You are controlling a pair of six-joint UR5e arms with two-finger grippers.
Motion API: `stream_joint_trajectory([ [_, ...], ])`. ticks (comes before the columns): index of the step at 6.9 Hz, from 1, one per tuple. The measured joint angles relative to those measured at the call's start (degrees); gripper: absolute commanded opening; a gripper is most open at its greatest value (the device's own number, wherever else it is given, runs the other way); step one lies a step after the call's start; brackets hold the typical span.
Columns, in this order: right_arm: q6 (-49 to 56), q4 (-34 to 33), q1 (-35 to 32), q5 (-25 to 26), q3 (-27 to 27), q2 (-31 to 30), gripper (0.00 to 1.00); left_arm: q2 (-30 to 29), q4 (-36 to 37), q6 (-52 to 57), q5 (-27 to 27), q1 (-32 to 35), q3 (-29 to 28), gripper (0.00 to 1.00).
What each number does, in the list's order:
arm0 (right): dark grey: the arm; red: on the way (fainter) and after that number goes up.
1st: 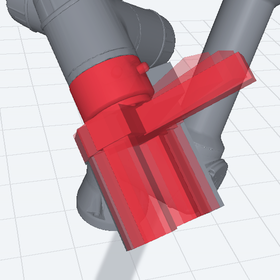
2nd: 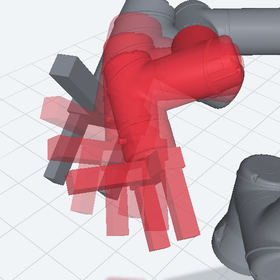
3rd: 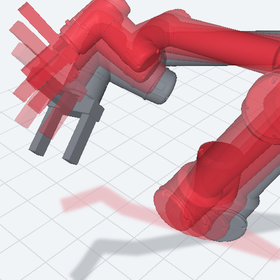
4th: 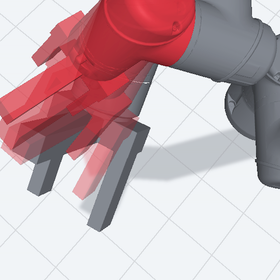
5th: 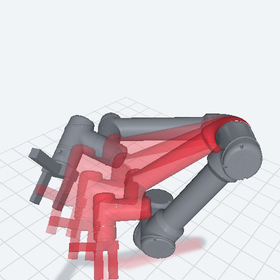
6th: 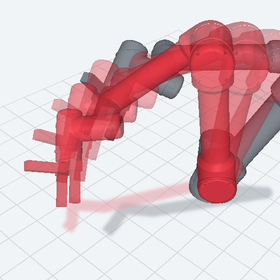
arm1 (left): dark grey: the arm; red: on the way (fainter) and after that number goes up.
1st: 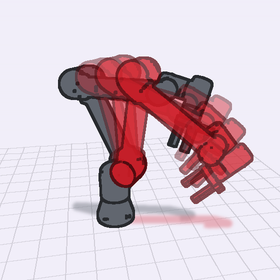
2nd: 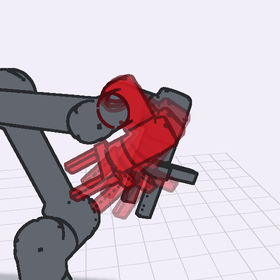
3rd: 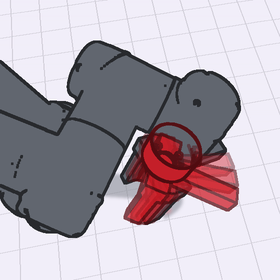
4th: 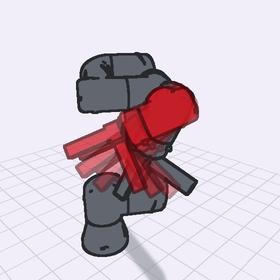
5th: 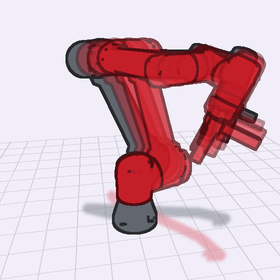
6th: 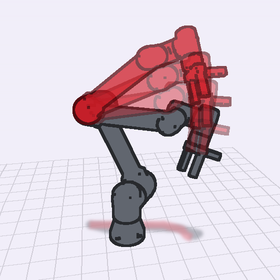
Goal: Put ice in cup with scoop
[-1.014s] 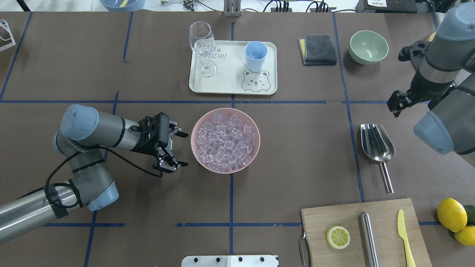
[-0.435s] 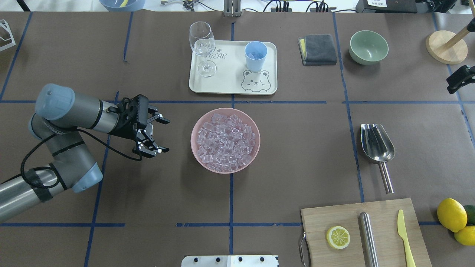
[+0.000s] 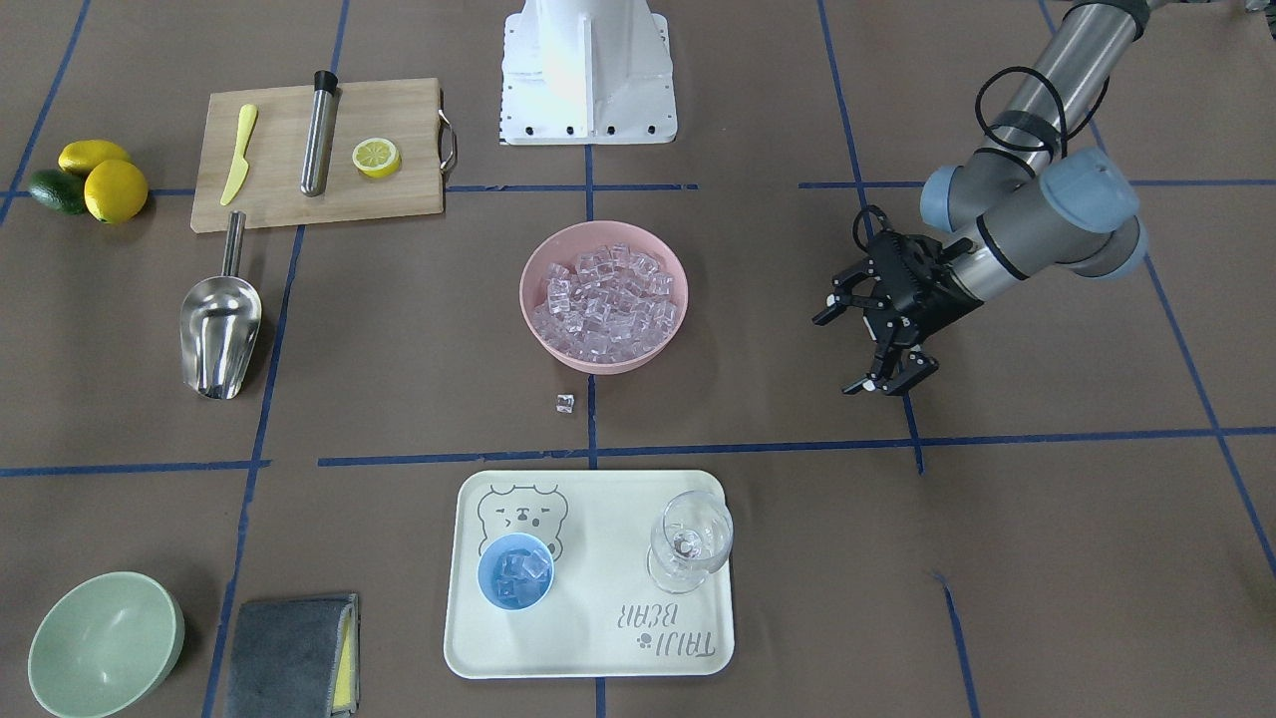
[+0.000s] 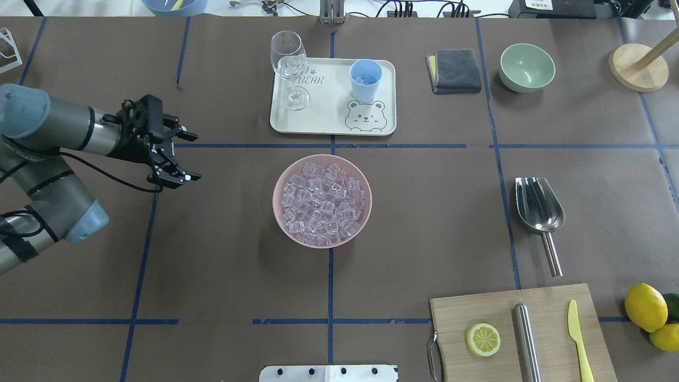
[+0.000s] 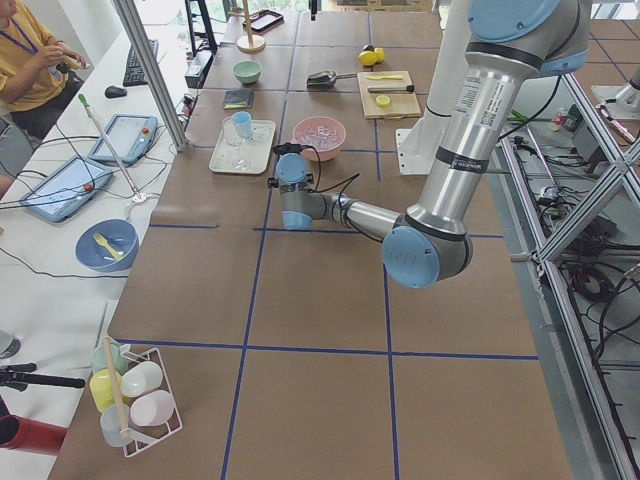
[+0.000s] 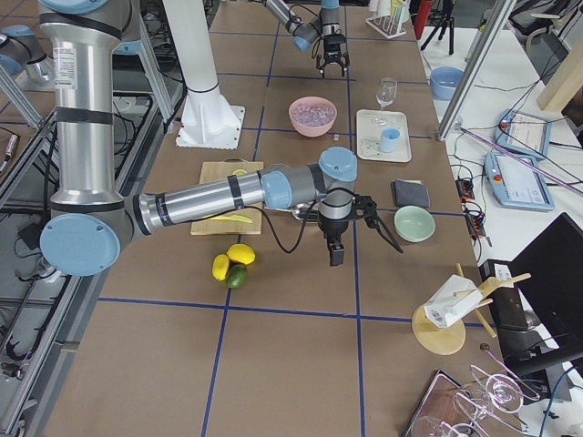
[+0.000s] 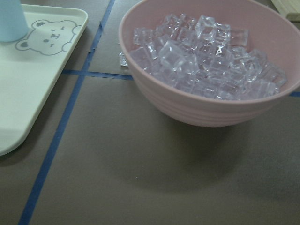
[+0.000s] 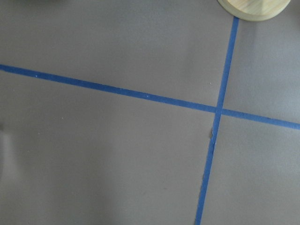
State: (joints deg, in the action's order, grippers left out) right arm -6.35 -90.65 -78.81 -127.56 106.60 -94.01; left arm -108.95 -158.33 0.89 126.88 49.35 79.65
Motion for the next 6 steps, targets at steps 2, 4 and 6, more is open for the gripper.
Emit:
stream_joint_trajectory([
  [2, 2.8, 0.3, -4.5, -3.1, 0.0, -4.9, 1.00, 1.7, 7.9, 0.1, -0.9, 5.5, 0.5, 1.00],
  [4, 2.4, -1.8, -6.2, -3.5, 0.0, -6.1, 1.00, 1.9, 21.6, 1.5, 3.1, 12.8, 1.8, 1.00],
  [6, 2.1, -2.8, -6.4, -3.6, 0.0, -6.3, 1.00, 2.0, 40.1, 9.8, 4.9, 23.6, 3.8, 1.00],
])
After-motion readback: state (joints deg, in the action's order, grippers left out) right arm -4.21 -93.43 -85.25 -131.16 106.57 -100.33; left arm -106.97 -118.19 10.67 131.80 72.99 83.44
